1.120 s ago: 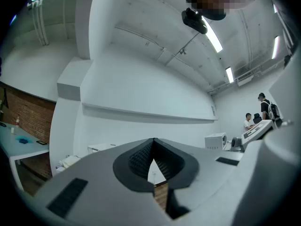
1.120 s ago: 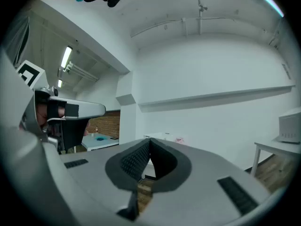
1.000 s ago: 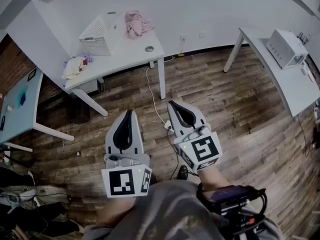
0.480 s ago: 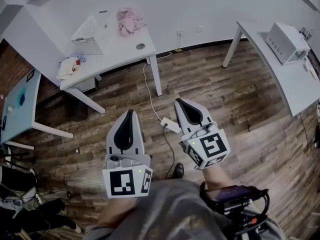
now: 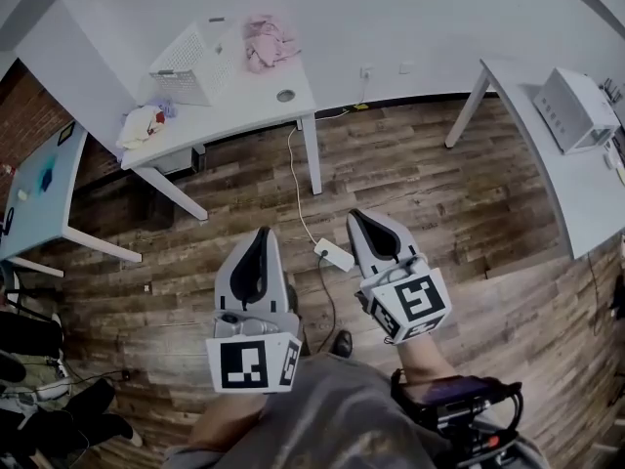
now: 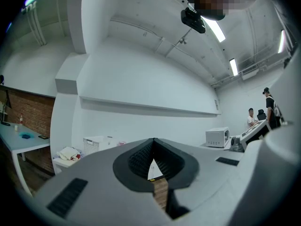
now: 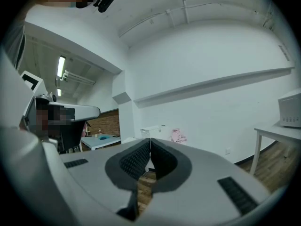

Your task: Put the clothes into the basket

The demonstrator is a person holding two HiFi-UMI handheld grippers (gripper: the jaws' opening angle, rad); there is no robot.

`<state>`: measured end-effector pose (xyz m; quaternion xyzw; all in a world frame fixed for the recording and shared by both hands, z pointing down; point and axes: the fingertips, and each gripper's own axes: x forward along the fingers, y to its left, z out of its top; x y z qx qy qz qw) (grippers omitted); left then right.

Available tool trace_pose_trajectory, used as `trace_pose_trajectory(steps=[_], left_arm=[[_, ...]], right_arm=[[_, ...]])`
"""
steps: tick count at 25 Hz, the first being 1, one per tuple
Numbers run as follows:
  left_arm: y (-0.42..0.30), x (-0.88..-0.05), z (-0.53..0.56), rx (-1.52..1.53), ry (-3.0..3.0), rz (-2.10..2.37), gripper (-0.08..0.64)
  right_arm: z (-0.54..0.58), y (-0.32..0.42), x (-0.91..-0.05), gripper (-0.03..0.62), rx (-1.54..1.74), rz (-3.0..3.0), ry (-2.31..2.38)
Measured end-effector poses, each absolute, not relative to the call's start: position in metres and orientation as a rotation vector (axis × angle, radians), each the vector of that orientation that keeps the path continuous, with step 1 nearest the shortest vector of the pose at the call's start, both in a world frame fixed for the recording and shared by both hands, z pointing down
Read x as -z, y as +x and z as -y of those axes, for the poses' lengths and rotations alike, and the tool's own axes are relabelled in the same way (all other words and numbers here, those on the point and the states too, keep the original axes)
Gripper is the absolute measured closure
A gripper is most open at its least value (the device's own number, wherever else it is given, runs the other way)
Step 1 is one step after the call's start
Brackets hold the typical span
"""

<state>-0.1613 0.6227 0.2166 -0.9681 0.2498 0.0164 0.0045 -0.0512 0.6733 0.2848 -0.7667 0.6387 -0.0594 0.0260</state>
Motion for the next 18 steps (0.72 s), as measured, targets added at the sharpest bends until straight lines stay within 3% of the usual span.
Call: trace_pose_trajectory(steps=[18], left_arm=[[-0.078,-0.231,-0.435,-0.123,-3.127,-0.711,0.552]], right_arm=[[-0.491,0.020,-0.290,0.584,0.178,-1.974,-2.465]])
